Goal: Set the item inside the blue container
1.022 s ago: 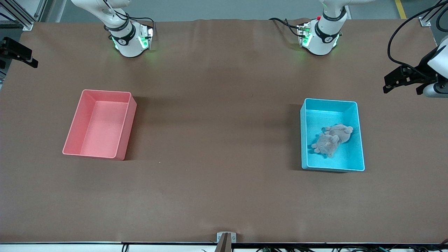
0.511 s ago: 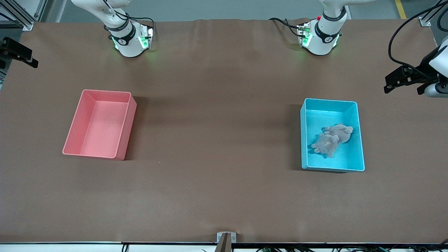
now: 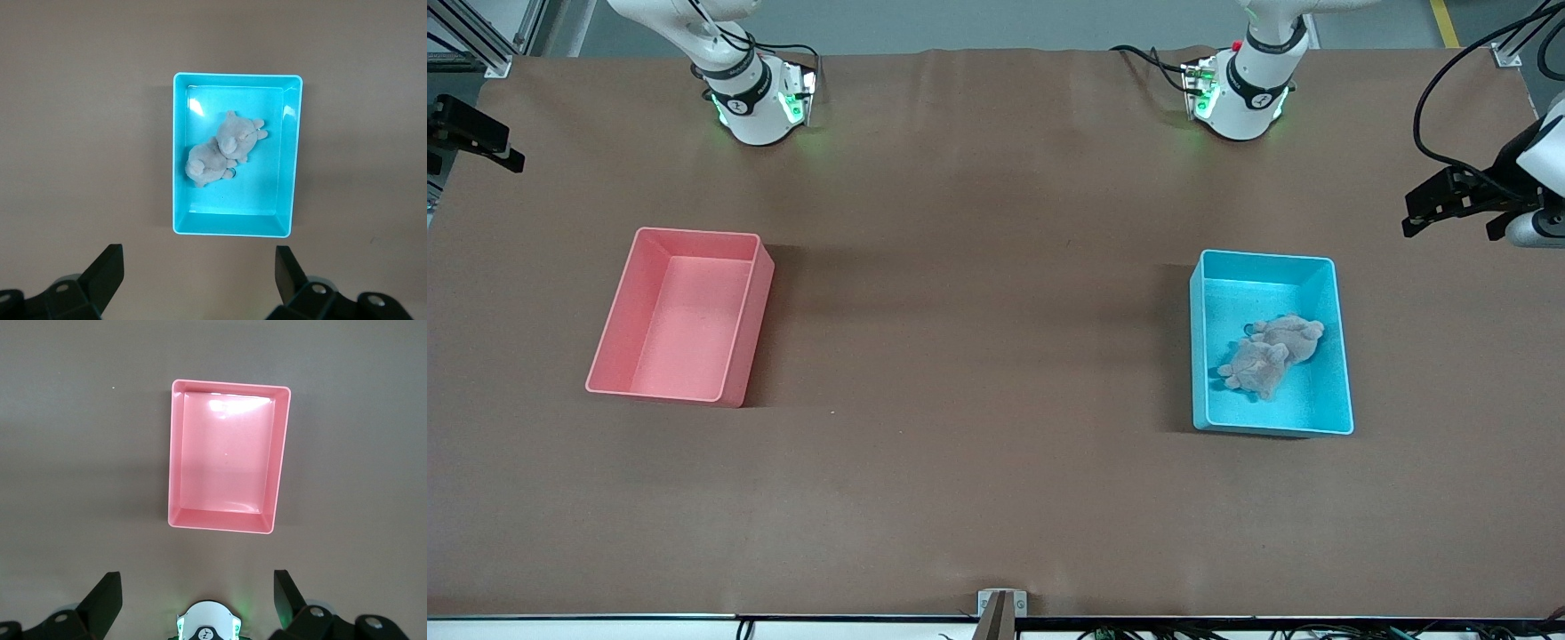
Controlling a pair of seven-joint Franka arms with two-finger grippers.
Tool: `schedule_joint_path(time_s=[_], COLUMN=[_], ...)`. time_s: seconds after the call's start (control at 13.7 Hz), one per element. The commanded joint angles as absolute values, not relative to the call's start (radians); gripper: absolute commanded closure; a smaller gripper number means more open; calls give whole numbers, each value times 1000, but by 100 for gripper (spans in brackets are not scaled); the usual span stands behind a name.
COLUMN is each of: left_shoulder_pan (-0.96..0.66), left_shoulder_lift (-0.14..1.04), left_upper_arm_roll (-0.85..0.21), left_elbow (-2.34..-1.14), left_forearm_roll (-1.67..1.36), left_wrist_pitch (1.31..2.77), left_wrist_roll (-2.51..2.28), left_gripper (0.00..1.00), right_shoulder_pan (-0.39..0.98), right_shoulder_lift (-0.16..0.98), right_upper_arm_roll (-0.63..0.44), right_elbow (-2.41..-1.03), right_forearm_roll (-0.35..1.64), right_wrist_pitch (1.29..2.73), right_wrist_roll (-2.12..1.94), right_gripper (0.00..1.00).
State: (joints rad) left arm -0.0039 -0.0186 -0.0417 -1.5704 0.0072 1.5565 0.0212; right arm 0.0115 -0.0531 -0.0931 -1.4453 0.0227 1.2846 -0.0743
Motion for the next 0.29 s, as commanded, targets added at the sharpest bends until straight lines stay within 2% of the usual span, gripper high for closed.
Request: schedule_joint_path(time_s=[0.0,0.22], left_shoulder_pan=[-8,-6], left_shoulder_lift=[-12,-11], left_upper_arm_roll=[-38,-40], left_elbow=[-1552,-1552], left_forearm_roll=[-6,-8], left_wrist_pitch=[1537,1537], left_wrist_roll=[18,18], left_gripper=[0,0], right_shoulder_pan=[5,5], right_shoulder_lift=[-72,-72], right_upper_arm_roll=[-87,-87], right_elbow=[-1466,-1468], right_forearm_roll=[29,29], right_wrist_pitch=[1298,1307], right_wrist_roll=[-78,-78], right_gripper=[0,0])
